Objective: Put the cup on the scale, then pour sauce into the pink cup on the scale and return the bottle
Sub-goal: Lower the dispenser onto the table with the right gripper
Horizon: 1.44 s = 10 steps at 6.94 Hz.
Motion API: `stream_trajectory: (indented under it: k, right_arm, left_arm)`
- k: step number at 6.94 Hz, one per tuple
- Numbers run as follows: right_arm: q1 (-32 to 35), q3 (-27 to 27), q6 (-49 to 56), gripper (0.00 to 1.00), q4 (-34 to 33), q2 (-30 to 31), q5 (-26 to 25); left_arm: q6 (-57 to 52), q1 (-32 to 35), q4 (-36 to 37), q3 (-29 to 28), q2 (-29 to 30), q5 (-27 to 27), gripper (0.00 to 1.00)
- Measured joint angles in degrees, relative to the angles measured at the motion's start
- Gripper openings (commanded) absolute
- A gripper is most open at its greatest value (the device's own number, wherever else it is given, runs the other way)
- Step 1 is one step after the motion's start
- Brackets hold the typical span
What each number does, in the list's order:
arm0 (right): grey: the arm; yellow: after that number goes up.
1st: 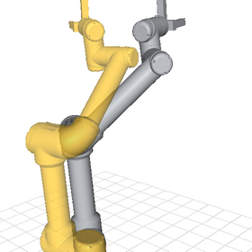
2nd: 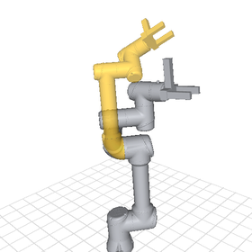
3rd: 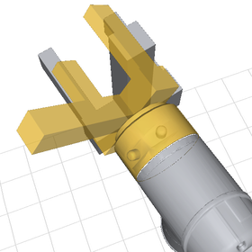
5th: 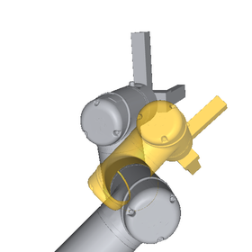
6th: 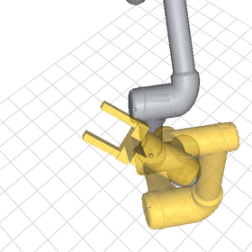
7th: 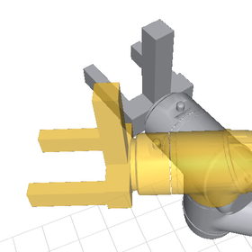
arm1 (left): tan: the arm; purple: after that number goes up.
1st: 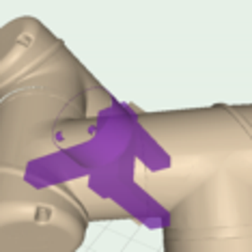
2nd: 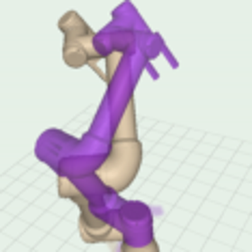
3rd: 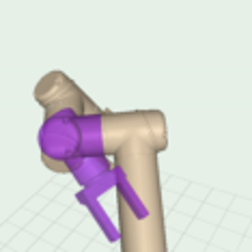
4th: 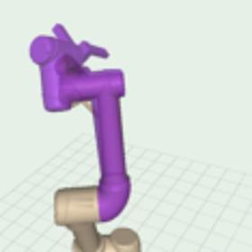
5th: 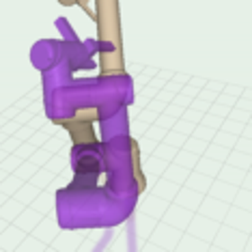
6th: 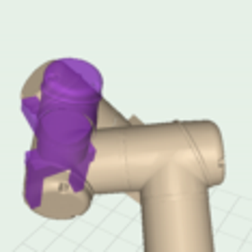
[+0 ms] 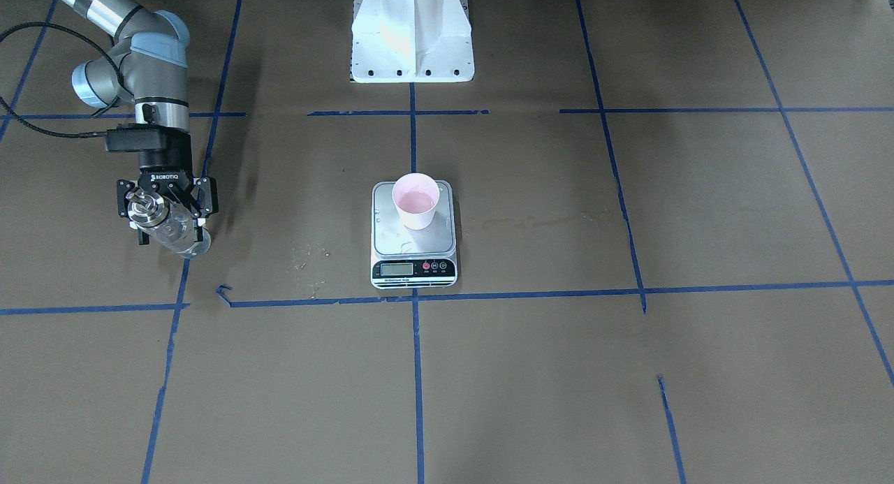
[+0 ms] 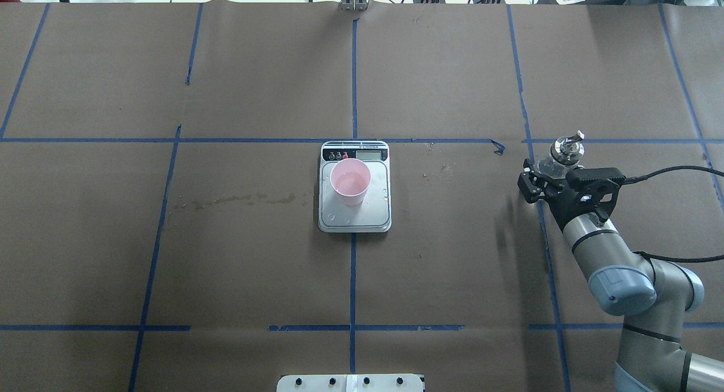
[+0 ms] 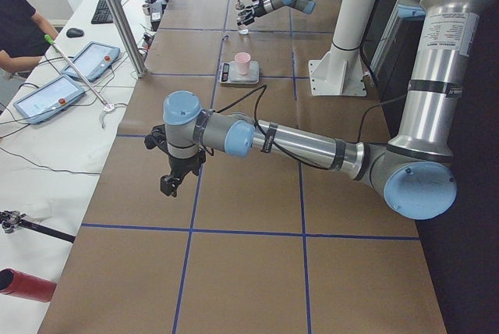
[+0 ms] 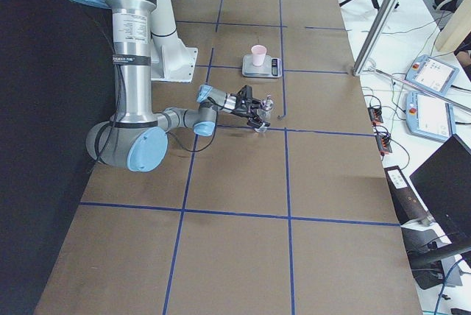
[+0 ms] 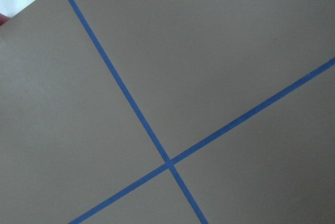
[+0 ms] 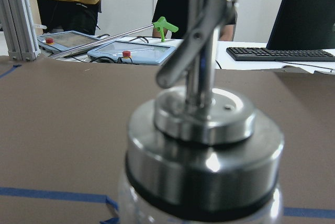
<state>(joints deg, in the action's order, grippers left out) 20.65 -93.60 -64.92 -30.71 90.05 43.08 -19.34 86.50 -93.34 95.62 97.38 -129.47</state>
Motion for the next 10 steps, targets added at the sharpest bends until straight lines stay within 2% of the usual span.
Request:
stream_trajectory:
  k: [4, 8, 10]
  right_arm:
    - [0.2, -2.4, 0.1, 1.00, 0.0, 1.2, 5.5]
    - [0.3, -9.1, 0.0, 1.00, -0.3, 8.0, 12.7]
    - [0.3, -11.2, -0.3, 1.00, -4.2, 8.8, 17.8]
  left_arm:
    - [0.0, 0.1, 0.0, 0.6, -0.1, 0.1, 1.00]
    - [0.1, 0.1, 0.0, 1.1, -0.2, 0.0, 1.00]
    - [0.1, 0.1, 0.0, 1.3, -0.3, 0.0, 1.00]
